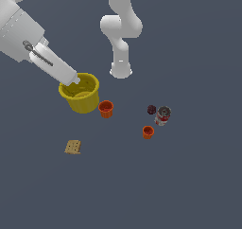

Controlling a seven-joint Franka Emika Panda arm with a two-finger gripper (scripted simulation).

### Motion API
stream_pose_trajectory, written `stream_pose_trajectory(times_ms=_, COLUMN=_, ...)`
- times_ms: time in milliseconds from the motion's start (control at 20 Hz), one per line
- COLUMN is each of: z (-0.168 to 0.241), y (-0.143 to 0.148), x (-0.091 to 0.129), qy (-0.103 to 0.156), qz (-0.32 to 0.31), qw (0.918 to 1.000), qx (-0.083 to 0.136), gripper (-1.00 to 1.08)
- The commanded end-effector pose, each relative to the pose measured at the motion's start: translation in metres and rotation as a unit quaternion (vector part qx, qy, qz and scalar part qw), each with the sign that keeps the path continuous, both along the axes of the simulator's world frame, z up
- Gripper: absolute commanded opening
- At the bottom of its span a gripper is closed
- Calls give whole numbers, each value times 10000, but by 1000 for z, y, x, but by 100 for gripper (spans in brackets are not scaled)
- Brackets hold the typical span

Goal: Pick up a designated object from a clutter of objects.

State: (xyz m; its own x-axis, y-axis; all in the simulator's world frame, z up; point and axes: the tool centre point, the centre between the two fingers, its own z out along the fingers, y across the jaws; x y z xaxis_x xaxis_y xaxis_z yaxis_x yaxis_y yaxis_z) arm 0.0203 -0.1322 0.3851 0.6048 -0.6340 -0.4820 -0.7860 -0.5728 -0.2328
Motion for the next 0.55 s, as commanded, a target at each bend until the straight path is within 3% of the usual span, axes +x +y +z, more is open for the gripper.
stream_pose_trajectory(times_ms=0, z=7, y=-4, x=4, qy=-14, qz=3, qw=10000, qx=1, gripper=-100)
stream_pose_trajectory(times_ms=500, z=16, y=-10, x=10, qy=-19, qz=1, qw=10000, qx=13, gripper=-100)
